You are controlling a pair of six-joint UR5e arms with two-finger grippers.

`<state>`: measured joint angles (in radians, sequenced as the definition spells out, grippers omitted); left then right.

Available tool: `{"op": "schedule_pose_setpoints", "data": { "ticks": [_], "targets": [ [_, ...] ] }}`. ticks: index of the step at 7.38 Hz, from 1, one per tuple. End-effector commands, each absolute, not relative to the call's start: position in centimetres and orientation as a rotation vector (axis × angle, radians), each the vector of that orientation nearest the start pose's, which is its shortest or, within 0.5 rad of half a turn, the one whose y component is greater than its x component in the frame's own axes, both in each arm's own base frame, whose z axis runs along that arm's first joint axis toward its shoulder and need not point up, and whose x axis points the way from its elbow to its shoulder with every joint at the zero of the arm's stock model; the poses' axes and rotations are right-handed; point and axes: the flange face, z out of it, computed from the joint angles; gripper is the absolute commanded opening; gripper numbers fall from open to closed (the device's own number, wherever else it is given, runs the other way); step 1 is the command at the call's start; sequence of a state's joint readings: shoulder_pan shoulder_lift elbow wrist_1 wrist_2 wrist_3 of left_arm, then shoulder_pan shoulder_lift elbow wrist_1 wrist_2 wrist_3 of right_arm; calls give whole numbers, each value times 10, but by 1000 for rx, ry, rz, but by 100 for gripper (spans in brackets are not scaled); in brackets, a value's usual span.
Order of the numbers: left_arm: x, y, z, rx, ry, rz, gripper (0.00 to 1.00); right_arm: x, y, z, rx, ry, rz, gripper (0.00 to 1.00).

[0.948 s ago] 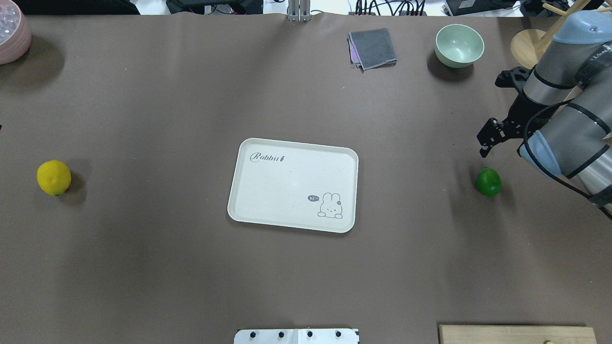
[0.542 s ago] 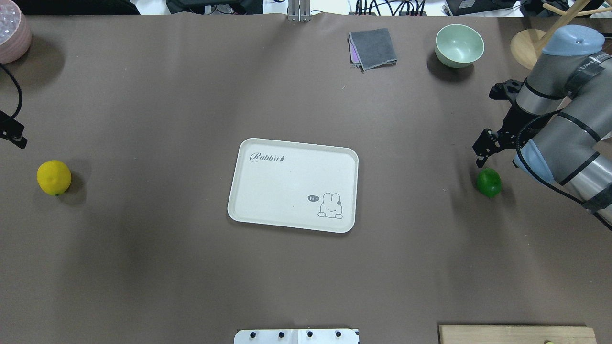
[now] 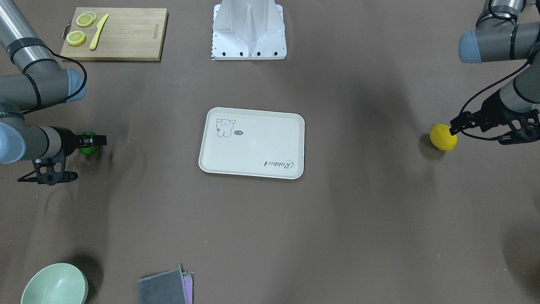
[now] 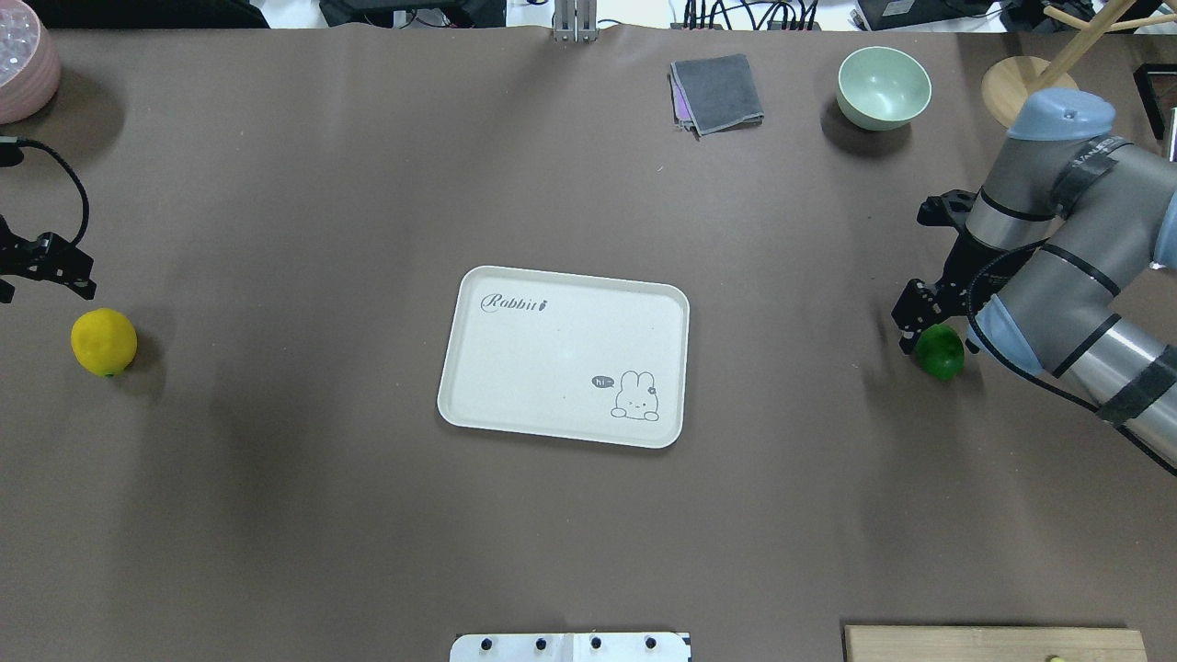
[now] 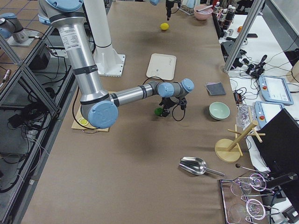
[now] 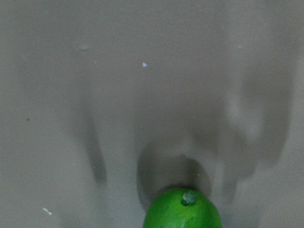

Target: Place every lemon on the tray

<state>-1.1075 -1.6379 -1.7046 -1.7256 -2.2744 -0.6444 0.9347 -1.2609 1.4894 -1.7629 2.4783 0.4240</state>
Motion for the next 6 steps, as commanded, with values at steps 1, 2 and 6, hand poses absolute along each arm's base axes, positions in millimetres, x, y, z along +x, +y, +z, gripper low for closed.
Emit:
{"op": "schedule_pose_setpoints", "data": {
  "ticks": [1,2,6],
  "targets": [
    [202,-504,563,-81,799,-90,97,-323,-524,541,-439,-798,-224,78],
    [216,-501,568,-94,800,-94,97,-323,-525,539,-439,-799,-224,48],
    [220,-500,584,-62,780,-118,94,-319,-535,521,-416,-812,-218,12]
  ]
}}
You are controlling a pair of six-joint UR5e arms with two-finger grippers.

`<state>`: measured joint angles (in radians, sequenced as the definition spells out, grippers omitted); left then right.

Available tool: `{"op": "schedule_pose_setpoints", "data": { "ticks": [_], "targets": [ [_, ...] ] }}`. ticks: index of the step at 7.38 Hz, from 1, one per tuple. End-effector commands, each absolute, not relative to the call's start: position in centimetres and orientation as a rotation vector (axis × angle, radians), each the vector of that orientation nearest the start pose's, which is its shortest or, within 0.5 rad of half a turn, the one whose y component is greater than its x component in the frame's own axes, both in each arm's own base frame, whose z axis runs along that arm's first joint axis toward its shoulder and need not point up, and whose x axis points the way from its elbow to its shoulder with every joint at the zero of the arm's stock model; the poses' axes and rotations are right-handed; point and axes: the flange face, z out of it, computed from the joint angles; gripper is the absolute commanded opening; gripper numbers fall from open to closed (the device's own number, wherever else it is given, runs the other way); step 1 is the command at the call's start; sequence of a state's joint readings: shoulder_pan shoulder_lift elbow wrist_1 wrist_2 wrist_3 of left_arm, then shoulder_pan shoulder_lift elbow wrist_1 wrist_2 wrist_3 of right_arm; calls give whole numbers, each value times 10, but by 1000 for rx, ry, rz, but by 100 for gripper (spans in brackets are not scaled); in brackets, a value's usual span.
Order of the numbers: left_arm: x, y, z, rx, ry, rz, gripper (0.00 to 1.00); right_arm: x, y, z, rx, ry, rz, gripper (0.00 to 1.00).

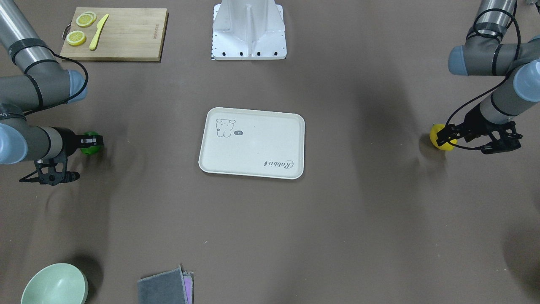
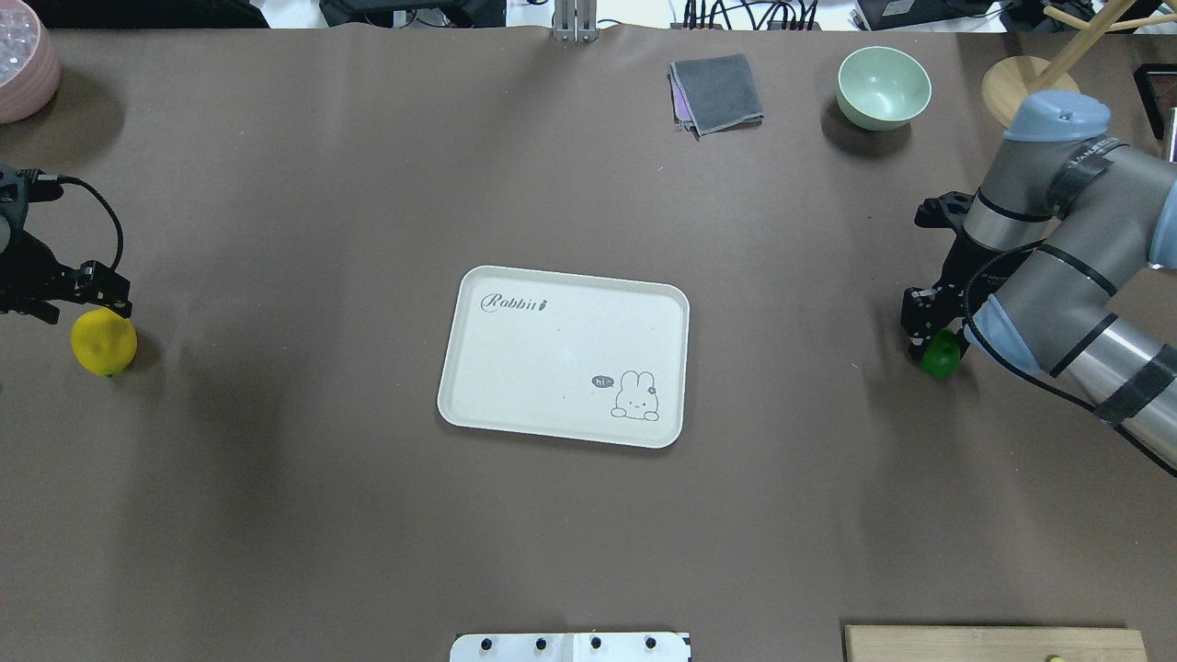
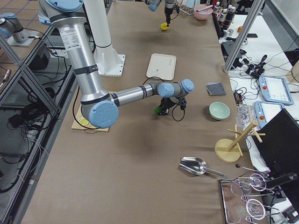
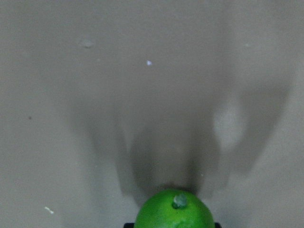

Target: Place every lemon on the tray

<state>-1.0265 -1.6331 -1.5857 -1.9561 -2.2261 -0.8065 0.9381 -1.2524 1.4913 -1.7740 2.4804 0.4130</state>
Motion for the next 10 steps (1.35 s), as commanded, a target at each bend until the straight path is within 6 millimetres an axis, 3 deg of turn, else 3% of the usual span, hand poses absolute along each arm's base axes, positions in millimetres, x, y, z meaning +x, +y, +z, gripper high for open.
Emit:
{"op": "schedule_pose_setpoints", "data": {
  "ticks": [1,3,5,6,8,10],
  "targets": [
    [222,-500,583,-55,788,-115,94,-316,-545,506,-413,-815,-204,12],
    [227,-497,581,-59,796,-130,92,-326,-551,440,-412,-907,-221,13],
    [231,-476,598,-60,815,-134,87,-369,-555,371,-384,-964,-287,13],
    [232,-471,604,-55,823,-131,72,-388,-552,343,-410,-987,-277,13],
    [232,-471,600,-59,831,-144,0,-424,-553,310,-435,-992,-284,13],
    [233,-473,579,-123,867,-128,0,-456,-557,284,-439,-989,-313,13]
  ]
}}
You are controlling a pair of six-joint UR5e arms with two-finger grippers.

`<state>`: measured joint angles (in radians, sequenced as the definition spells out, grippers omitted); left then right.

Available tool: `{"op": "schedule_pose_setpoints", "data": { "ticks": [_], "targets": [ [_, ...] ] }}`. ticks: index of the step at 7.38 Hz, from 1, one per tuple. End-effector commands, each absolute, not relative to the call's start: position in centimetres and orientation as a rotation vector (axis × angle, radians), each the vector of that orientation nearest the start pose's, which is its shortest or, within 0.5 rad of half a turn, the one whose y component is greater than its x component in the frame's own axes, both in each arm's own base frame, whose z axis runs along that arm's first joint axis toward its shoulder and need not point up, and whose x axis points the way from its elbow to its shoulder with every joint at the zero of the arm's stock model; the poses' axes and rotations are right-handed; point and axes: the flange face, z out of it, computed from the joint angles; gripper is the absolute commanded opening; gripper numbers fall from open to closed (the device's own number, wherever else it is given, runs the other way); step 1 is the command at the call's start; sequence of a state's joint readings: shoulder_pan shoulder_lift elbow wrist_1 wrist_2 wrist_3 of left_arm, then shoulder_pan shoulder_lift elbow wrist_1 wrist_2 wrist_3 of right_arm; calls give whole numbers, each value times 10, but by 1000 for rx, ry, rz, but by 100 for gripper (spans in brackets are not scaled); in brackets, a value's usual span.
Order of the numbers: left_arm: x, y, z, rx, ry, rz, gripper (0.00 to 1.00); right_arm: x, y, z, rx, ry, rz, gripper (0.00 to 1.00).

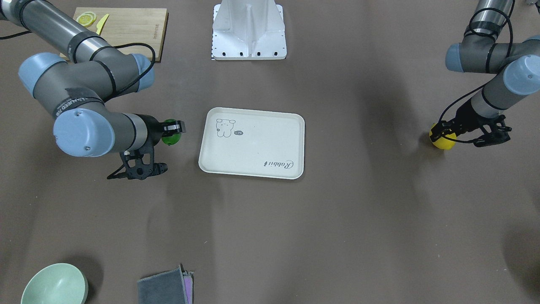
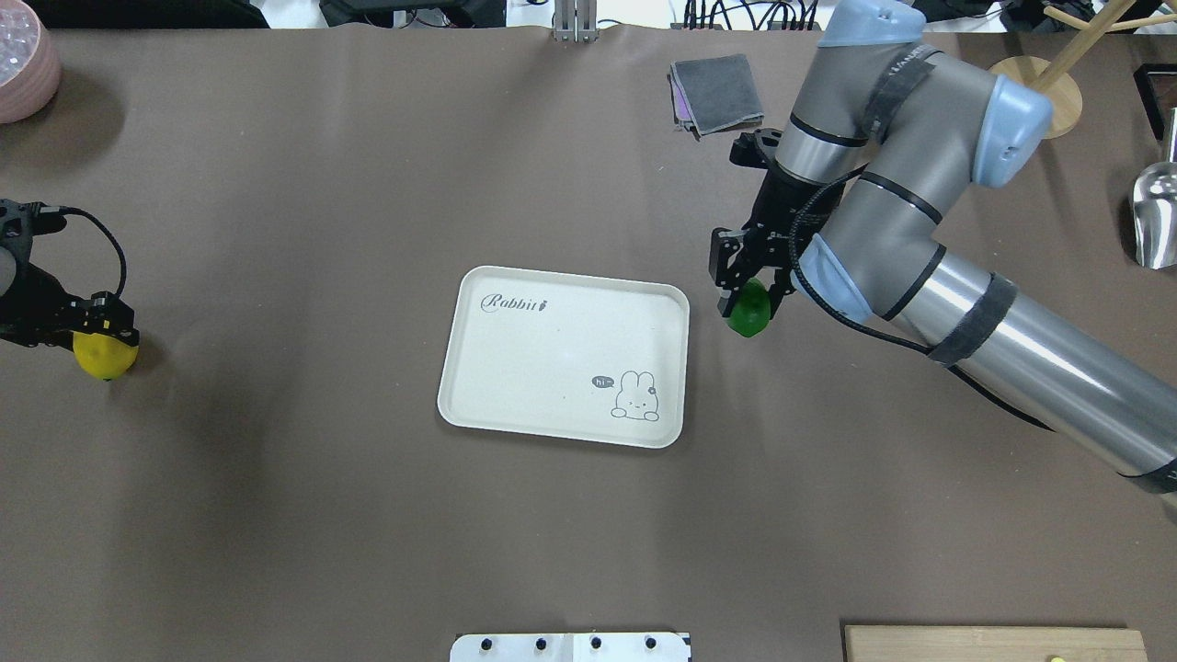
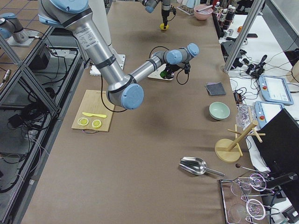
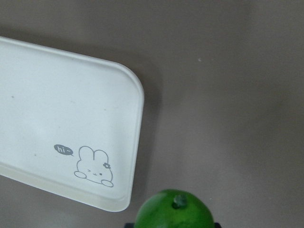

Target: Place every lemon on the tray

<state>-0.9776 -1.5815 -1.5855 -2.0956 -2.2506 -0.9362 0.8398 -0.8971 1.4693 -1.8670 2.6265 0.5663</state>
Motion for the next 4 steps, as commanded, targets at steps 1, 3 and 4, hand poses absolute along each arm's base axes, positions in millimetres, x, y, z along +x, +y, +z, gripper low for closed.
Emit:
{"op": "schedule_pose_setpoints", "data": {
  "ticks": [1,3,4],
  "targets": [
    [234,-473,562,-136,876,-118,0,-472,-555,277,-436,-983,-333,13],
    [230,-504,494,-137,836,-65,0,-498,-559,277,-358,-1002,-395,13],
    [223,-540,441,-131,813,-41,0,-513,-558,275,-320,-1006,-426,13]
  ]
}}
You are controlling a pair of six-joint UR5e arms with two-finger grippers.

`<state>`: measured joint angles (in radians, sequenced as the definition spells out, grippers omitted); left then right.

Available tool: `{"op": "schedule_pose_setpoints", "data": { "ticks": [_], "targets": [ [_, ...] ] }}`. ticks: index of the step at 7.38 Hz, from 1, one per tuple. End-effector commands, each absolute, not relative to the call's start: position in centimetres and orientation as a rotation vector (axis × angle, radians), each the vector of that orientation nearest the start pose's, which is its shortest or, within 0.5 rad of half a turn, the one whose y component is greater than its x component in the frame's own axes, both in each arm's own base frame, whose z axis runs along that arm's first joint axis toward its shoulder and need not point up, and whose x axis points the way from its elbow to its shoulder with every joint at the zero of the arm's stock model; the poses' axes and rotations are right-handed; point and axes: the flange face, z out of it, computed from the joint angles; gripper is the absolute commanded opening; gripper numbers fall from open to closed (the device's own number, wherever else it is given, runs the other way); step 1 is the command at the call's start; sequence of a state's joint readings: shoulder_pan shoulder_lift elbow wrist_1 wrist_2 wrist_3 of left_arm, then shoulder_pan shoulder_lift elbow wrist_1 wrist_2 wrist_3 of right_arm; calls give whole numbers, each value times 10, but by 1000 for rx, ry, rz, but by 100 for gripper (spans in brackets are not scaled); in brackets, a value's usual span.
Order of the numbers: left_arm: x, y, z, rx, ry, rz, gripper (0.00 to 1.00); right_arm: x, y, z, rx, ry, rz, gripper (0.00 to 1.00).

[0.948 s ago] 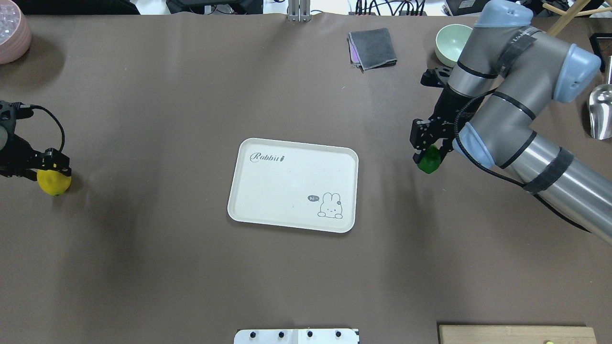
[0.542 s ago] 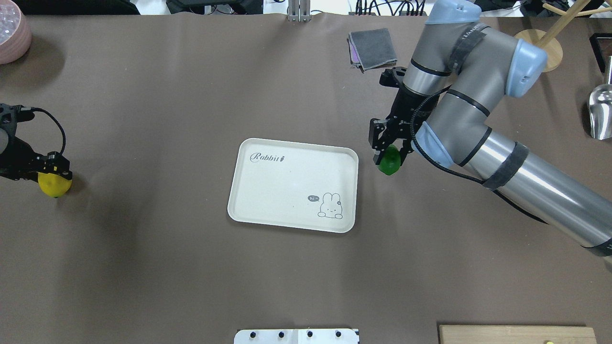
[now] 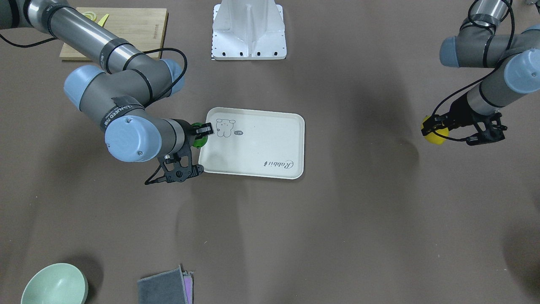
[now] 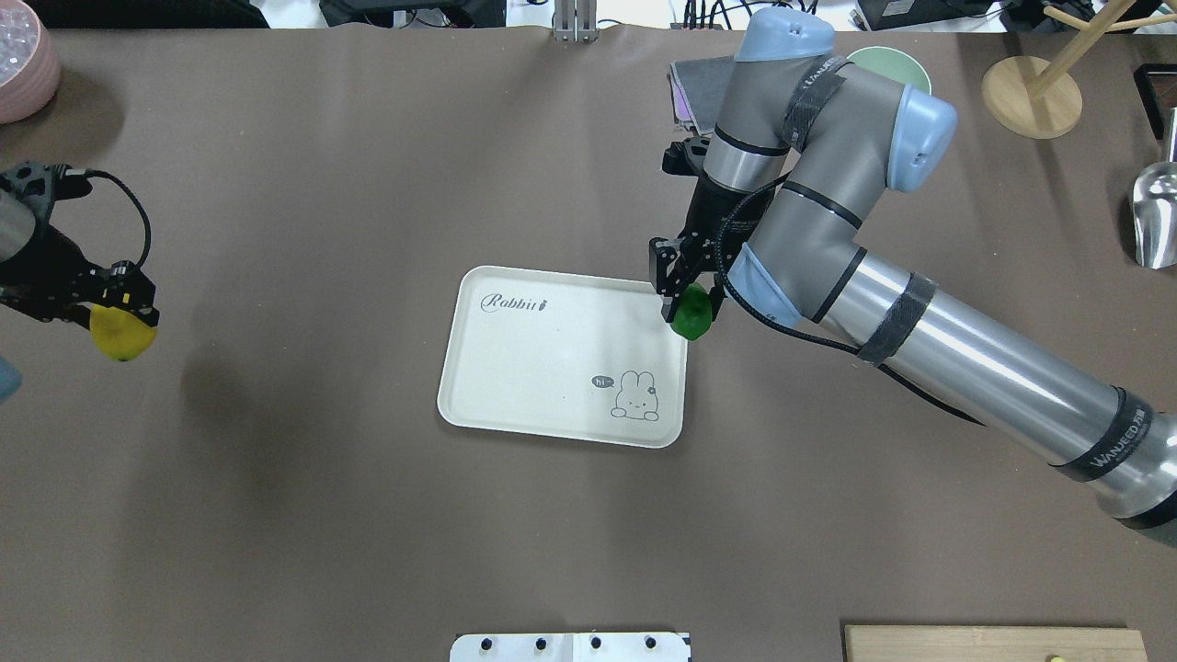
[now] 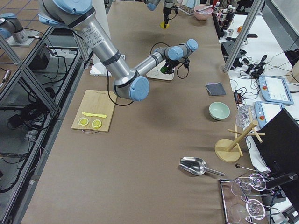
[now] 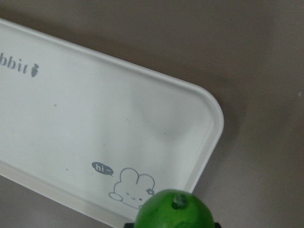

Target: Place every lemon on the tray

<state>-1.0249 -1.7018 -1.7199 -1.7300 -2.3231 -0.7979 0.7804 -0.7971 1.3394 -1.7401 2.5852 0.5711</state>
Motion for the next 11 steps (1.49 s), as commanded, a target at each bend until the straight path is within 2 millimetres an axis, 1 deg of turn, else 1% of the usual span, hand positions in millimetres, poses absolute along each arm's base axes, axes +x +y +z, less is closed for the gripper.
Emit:
{"op": "schedule_pose_setpoints", "data": {
  "ticks": [1,2,3,4,5,6,7,8,9,10,11],
  "targets": [
    [231,-562,389,-142,795,-34,0,-524,-558,267,-298,-1018,-451,13],
    [241,-576,351,-145,794,-30,0,-535,-559,265,-262,-1022,-472,13],
    [253,-592,317,-146,795,-37,0,-550,-556,267,-223,-1026,-503,13],
    [273,-607,286,-148,806,-53,0,-554,-555,267,-213,-1018,-505,27],
    [295,-608,263,-154,813,-60,0,-554,-554,269,-213,-1015,-505,94],
    [325,-595,244,-173,817,-76,0,-552,-556,269,-207,-1012,-503,99],
    [350,-583,227,-192,822,-89,0,-544,-564,271,-199,-1013,-491,99],
    [372,-574,203,-168,801,-129,0,-522,-584,267,-184,-1024,-463,99],
    [404,-552,188,-184,792,-144,0,-491,-608,273,-168,-1029,-420,99],
    [431,-534,172,-186,785,-169,0,-459,-625,295,-195,-1050,-378,99],
    [464,-511,159,-175,779,-186,0,-421,-644,320,-220,-1062,-314,99]
  ]
}}
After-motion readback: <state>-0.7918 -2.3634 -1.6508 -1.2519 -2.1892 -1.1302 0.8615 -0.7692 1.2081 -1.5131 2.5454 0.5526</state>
